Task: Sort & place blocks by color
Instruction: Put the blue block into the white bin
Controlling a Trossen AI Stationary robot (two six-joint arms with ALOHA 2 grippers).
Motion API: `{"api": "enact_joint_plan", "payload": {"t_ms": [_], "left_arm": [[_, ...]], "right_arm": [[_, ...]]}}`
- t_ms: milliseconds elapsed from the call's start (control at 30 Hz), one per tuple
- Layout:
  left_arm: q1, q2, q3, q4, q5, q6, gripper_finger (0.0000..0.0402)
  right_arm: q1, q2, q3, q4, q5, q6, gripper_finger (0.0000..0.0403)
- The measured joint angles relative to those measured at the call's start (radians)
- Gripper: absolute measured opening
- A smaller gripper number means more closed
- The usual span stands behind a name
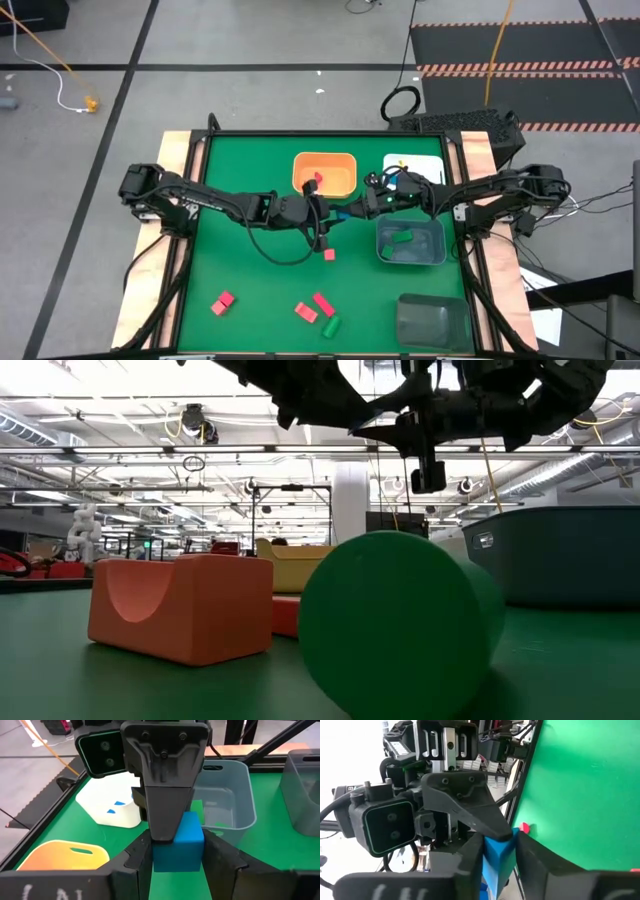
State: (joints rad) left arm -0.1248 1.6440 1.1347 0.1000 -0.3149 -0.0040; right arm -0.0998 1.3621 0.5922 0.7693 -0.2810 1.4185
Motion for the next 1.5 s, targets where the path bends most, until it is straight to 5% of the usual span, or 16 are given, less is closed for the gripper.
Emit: {"api": "enact_joint_plan", "payload": {"t_ms": [300, 533, 733, 1500], "left_arm": [[0.011, 0.000, -0.001, -0.009, -0.006, -0.005, 0.0139], [0.015, 0.000, 0.002, 0.041, 0.000, -0.051, 0.0281], [0.015, 0.000, 0.001, 0.037, -0.030, -0.051, 0.0348], [0.013, 0.000, 0.001, 0.032, -0.026, -0.088, 0.0360]], "right_arm": [[-0.009, -0.001, -0.003, -0.003, -0.012, 0.009, 0.0037], [-0.025, -0.001, 0.003, 0.027, -0.046, 0.019, 0.0019], [-0.044, -0.001, 0.003, 0.036, -0.068, 0.020, 0.0000], [-0.143, -0.006, 0.001, 0.010, -0.129, -0.008, 0.0001]]}}
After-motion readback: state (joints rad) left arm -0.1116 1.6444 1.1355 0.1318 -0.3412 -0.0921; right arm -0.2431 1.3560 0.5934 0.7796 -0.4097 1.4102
